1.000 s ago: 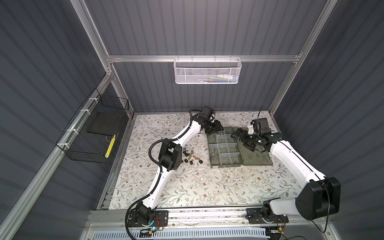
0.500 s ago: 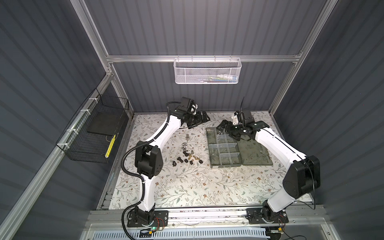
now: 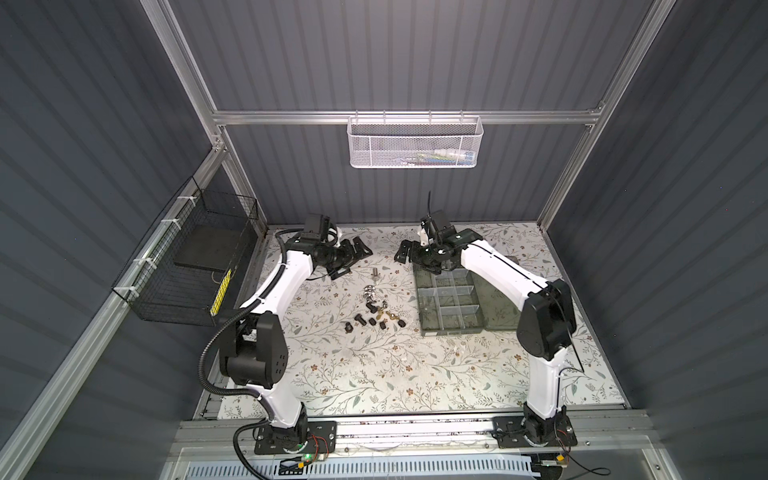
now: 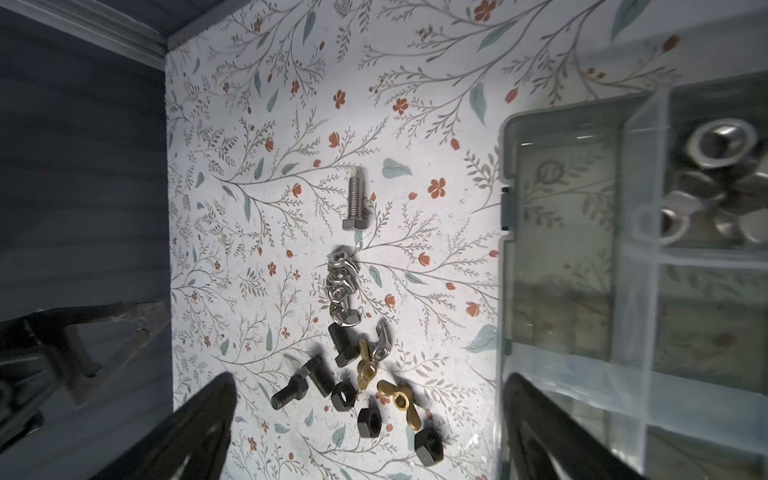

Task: Sort the screws and nuts into containers
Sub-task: 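Withdraw the left gripper while the right gripper moves over a silver bolt, then lower the right gripper onto the silver hex bolt and close it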

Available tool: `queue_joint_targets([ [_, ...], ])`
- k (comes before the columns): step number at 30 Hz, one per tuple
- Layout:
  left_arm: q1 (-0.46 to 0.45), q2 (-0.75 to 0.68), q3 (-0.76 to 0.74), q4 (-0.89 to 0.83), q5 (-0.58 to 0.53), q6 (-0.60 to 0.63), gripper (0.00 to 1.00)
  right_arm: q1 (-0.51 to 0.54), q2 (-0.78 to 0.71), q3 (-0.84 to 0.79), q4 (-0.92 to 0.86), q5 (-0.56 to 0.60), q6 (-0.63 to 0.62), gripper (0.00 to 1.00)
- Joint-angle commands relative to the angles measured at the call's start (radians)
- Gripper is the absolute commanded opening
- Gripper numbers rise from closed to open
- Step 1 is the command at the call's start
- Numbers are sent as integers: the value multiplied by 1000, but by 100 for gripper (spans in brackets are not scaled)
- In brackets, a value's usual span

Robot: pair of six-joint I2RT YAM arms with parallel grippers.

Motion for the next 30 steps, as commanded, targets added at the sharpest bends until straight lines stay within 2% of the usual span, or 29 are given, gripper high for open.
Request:
queue_joint_targets([
  [1,10,-56,-84,4,51,20,100,45,75,104,-70,57,-23,99],
  [8,48,-107,-245,82,88,-60,100,89,295,342,-167,92,-14,96],
  [16,50,-116,-324,101,88,-80,100,95,514,623,-257,131,24,89],
  [22,50,-127,-327,96,69,-90,100,89,609,701,-252,109,132,86],
  [30,50,-172,-392,106,70,-103,100,83,685,740,-220,65,189,83],
])
